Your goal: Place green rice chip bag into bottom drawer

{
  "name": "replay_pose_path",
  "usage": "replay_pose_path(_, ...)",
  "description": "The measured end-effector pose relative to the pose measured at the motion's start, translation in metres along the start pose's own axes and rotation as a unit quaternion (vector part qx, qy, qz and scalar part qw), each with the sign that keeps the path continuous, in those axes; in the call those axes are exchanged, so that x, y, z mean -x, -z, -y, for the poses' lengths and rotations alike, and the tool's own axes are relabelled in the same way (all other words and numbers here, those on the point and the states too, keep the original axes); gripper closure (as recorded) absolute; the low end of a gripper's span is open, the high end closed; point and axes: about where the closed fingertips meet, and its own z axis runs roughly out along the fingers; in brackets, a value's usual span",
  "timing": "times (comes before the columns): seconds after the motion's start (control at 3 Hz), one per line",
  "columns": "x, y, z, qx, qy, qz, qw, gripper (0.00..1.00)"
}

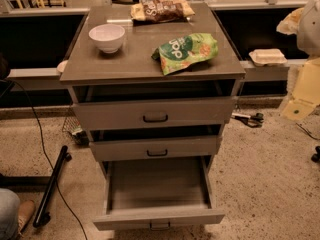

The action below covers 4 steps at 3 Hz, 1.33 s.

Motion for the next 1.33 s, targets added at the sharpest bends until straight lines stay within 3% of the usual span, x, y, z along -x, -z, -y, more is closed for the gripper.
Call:
replay_pose_path(0.33, 0.000, 0.000, 0.000, 0.000, 0.000, 0.000, 1.0000, 0.00)
replay_pose_path(0.67, 0.006, -0.008, 0.018, -0.014, 0.007, -0.004, 0.9999, 0.00)
replay_pose_path(1.33, 0.034, -0.052, 0.081, -0.052, 0.063, 0.007, 0.9966, 0.00)
